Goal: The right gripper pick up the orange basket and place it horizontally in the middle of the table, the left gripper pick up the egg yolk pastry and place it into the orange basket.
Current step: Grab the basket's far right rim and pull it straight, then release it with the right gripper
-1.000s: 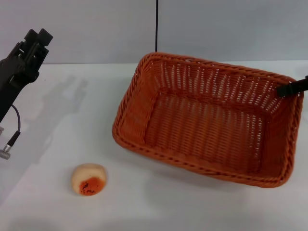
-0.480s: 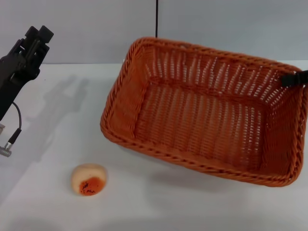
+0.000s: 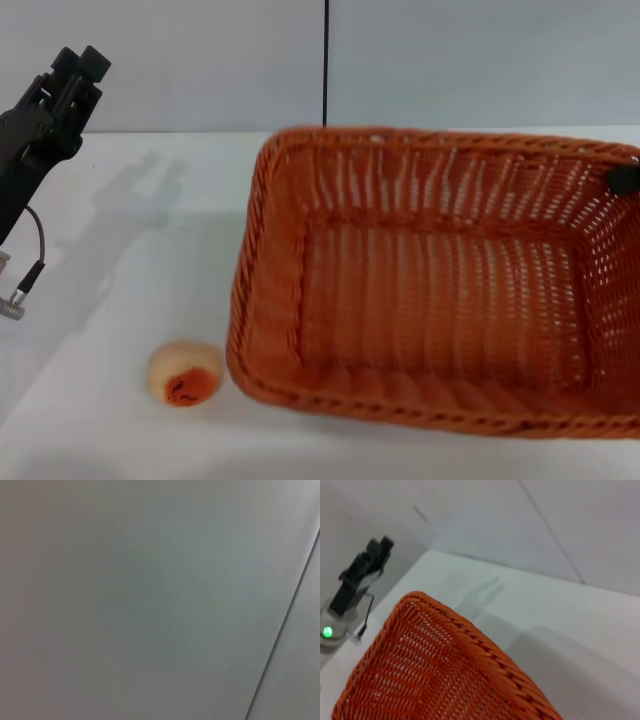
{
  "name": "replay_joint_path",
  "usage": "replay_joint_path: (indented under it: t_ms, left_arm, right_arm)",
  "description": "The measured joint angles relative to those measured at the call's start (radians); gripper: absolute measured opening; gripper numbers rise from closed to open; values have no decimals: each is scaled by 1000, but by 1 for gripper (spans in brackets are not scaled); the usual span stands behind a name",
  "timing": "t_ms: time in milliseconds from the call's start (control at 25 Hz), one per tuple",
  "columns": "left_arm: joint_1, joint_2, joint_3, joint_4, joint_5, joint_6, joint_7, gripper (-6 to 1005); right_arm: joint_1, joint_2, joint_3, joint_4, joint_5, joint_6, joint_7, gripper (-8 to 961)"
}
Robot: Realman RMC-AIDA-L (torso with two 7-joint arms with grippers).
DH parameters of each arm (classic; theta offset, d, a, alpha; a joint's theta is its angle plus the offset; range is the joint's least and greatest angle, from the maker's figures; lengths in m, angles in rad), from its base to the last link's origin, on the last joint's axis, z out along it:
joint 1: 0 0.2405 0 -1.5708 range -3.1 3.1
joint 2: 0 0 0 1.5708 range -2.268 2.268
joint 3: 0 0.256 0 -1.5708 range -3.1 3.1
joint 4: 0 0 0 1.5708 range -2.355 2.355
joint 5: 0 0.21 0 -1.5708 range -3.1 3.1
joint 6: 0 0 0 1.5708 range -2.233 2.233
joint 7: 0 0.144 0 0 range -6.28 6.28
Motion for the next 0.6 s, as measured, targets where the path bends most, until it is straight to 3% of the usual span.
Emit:
replay_joint_path:
  t_ms: [200,360,600]
  left_arm:
    - [-3,-1,0,0,0,3,0,433]
    - [-3,-3,-4,6,0,6,0,433]
    - [-9,-5,-5,9,0,14,5,433]
  right_arm:
    - [15,1,-70,7,-20,18,-7,186]
    - [38,33,-81,36,-99,63,-12,186]
    - [63,56,-89,70,-147,100,-24,187]
